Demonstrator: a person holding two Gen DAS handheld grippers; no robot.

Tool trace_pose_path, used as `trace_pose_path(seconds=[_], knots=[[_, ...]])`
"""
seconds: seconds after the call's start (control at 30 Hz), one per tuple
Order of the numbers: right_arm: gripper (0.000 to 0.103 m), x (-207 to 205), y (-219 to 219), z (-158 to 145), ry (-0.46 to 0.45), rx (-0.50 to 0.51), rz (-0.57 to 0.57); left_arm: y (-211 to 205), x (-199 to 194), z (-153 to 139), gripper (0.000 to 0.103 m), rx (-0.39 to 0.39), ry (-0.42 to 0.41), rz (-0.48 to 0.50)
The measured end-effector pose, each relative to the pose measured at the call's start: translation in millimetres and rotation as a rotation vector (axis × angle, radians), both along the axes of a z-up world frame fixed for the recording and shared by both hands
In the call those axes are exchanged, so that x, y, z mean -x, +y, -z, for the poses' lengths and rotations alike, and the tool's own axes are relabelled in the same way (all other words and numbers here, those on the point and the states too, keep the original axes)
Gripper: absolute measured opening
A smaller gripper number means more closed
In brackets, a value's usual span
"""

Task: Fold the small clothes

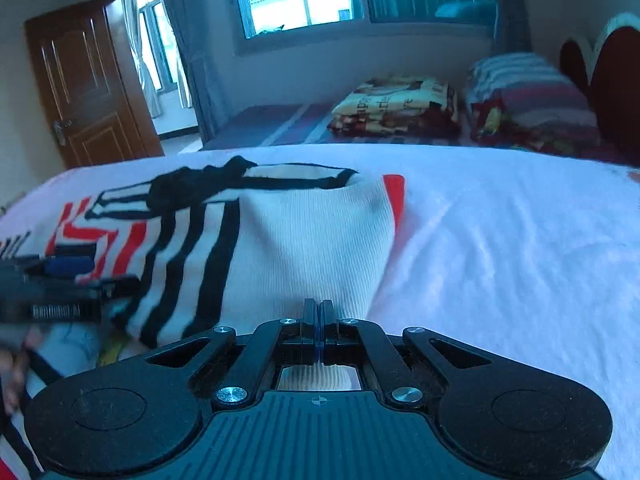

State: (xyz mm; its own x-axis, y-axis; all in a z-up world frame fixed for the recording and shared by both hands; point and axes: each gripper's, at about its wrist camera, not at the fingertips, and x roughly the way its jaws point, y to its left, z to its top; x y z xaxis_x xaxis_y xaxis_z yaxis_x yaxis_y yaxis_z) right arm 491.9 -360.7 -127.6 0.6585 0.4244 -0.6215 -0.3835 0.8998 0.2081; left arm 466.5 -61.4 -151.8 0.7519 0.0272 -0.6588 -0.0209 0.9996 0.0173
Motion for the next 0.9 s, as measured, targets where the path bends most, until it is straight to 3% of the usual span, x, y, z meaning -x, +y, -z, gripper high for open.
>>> trace_pose_path(seconds=[0.03, 0.07, 0.13, 0.2, 0.23, 0.33, 0.43, 0.5, 0.53, 0.6, 0.67, 0.77, 0.9], knots=[[0.000, 1.4, -0.4, -4.8, 0.015, -0.008, 0.016, 0.9, 1.0, -5.4, 0.076, 0.004, 0.006, -0.010], [0.000, 5.4, -1.3, -10.1, 0.011, -0.024, 0.026, 1.3, 5.2, -10.7, 0.074, 0.001, -0.008, -0.009], [0.000, 14.3, -0.7, -14.8, 0.001, -0.028, 0.038, 3.6, 14.8, -13.0, 0.079, 0.000, -0.020, -0.008], [0.000, 16.3, 6.6, -3.9, 0.053, 0.012, 0.035, 7.0, 14.2, -1.2, 0.081, 0.007, 0.034, -0.005], [0.000, 18.5, 9.2, -0.5, 0.059, 0.009, 0.026, 8.8, 16.2, -0.3, 0.083, 0.007, 0.013, 0.003], [0.000, 20.6, 16.4, -14.6, 0.085, 0.043, 0.057, 12.7, 18.2, -9.0, 0.077, 0.014, 0.019, 0.007], [0.000, 35.0, 18.4, -31.7, 0.050, -0.008, 0.068, 33.5, 37.9, -17.4, 0.081, 0.085, -0.004, 0.014], [0.000, 43.8, 26.0, -33.2, 0.050, 0.006, 0.084, 49.1, 49.4, -11.2, 0.079, 0.069, 0.004, -0.006], [0.000, 47.9, 29.8, -32.7, 0.062, -0.004, 0.090, 57.3, 47.9, -5.9, 0.077, 0.064, 0.027, -0.005], [0.000, 56.9, 40.7, -30.7, 0.082, -0.013, 0.096, 77.5, 43.1, -2.4, 0.073, 0.129, 0.019, -0.003], [0.000, 66.9, 52.8, -30.2, 0.082, 0.010, 0.109, 93.0, 36.0, -6.3, 0.062, 0.183, 0.027, -0.014], [0.000, 75.7, 63.4, -30.3, 0.088, 0.005, 0.137, 112.1, 32.0, -7.4, 0.057, 0.244, 0.036, -0.052], [0.000, 76.4, 73.4, -35.0, 0.092, 0.032, 0.187, 115.6, 27.9, -9.0, 0.052, 0.177, 0.068, -0.029]])
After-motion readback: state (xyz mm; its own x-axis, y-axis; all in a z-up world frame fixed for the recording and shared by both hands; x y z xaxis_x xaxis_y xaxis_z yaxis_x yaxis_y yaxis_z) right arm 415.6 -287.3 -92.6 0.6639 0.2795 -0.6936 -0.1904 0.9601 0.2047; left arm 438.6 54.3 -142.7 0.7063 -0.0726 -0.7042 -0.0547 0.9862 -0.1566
